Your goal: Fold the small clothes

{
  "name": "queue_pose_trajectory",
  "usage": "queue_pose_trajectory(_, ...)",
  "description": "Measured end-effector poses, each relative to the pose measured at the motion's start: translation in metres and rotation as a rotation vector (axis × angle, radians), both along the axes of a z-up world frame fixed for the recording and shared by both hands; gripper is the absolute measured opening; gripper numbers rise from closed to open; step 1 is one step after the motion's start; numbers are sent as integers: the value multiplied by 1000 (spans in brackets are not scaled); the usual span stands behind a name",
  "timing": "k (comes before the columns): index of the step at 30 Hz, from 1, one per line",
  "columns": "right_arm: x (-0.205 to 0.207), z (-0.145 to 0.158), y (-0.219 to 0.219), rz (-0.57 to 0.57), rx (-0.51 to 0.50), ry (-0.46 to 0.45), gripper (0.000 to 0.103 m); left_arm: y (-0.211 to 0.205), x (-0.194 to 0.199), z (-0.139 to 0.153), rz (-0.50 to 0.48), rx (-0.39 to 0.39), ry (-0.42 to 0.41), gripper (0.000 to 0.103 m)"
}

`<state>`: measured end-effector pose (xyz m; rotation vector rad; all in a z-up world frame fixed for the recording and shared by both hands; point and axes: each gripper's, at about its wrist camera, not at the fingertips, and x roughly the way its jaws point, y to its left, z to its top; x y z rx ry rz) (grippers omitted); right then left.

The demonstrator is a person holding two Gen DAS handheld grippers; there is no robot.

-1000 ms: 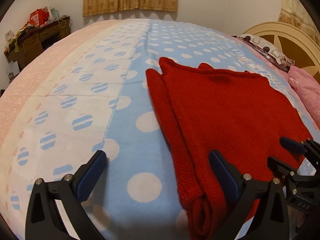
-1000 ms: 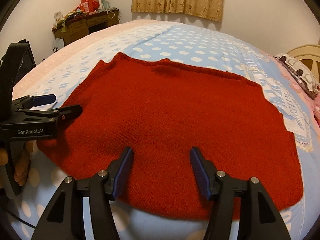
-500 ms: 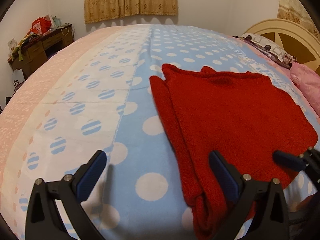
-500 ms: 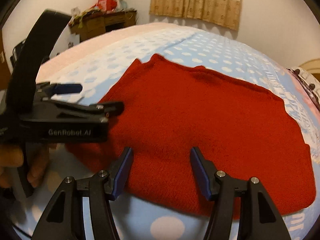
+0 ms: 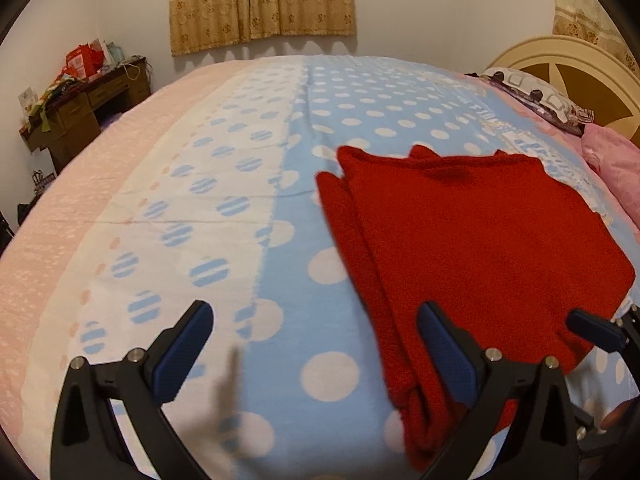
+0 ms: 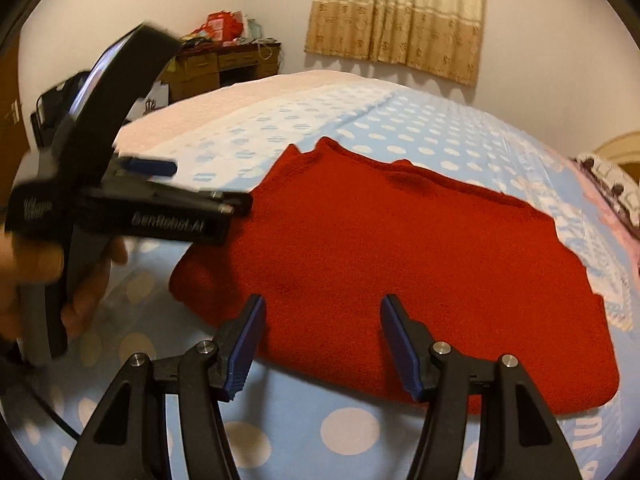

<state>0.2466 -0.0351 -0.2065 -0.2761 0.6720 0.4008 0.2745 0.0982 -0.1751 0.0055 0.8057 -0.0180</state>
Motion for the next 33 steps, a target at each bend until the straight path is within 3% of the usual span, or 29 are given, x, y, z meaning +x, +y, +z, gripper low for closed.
queue_pose_trajectory(5, -14, -5, 19, 58, -116, -66, 60, 10, 5, 2, 20, 29, 9, 103)
queue_pose_trajectory(11, -21, -7, 20, 69, -158, -89, 60, 17, 10, -3, 27, 43, 41, 103)
queue_pose_trajectory(15, -28, -10, 28, 105, -200, -99, 60, 20, 13, 2, 5, -1, 43, 103)
queue_pose_trajectory(20, -39, -15, 47, 166, -290, -163, 61, 29, 25, 6, 1, -90, 53, 103)
queue_pose_trajectory(24, -40, -17, 59, 169, -359, -220, 61, 30, 37, 5, -27, -119, 53, 103)
queue_pose_trajectory(30, -31, -19, 66, 153, -350, -210, 61, 24, 52, 2, -63, -196, 71, 103)
queue_pose_trajectory(33, -28, -20, 68, 140, -353, -211, 61, 17, 62, -1, -70, -198, 82, 103)
